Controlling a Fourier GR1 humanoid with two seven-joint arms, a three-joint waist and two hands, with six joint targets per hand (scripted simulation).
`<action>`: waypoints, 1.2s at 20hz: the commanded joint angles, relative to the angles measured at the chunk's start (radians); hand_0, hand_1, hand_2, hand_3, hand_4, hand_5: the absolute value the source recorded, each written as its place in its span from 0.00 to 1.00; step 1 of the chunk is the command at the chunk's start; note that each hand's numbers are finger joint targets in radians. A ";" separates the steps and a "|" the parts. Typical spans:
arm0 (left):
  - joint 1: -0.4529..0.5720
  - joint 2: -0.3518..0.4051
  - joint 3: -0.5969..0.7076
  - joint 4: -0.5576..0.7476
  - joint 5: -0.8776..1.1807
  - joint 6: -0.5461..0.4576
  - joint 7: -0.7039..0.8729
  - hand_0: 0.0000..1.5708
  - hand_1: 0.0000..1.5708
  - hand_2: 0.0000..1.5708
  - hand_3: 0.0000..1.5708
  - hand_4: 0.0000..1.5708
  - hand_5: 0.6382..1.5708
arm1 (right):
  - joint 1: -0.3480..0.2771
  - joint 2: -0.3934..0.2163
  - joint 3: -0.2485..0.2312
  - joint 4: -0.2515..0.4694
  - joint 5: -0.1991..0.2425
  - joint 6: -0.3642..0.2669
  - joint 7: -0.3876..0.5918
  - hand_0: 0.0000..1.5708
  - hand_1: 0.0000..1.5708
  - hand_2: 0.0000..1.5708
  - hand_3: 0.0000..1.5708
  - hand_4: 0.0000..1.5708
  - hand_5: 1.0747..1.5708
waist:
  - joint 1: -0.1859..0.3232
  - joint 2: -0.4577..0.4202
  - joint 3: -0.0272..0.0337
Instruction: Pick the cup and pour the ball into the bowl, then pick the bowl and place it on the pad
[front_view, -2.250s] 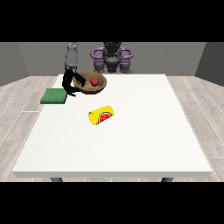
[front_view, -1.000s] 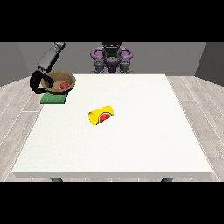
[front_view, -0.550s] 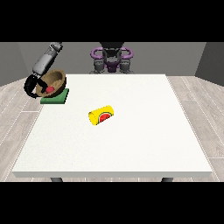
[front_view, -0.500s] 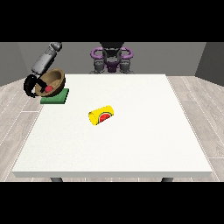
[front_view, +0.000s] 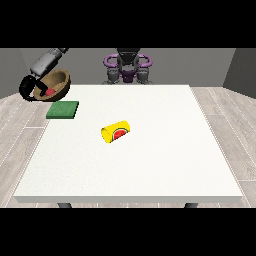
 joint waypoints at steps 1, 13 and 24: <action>0.031 -0.038 -0.022 0.012 -0.027 0.021 -0.038 0.00 0.00 0.00 0.00 0.00 0.96 | 0.009 0.062 0.046 -0.017 0.029 -0.011 0.008 1.00 1.00 1.00 0.84 0.79 1.00 | -0.004 -0.026 0.0001; 0.006 0.062 0.023 -0.027 0.038 -0.017 0.033 0.00 0.00 0.00 0.00 0.00 0.95 | 0.021 0.021 -0.087 0.134 -0.059 -0.075 0.035 1.00 1.00 1.00 1.00 0.32 0.98 | 0.015 0.021 0.0019; -0.004 0.106 0.062 -0.060 0.100 -0.009 0.071 0.00 0.00 0.00 0.00 0.00 0.94 | -0.051 -0.064 -0.130 0.154 -0.087 -0.070 0.000 0.30 0.30 0.35 0.44 0.00 0.88 | 0.015 0.092 0.0017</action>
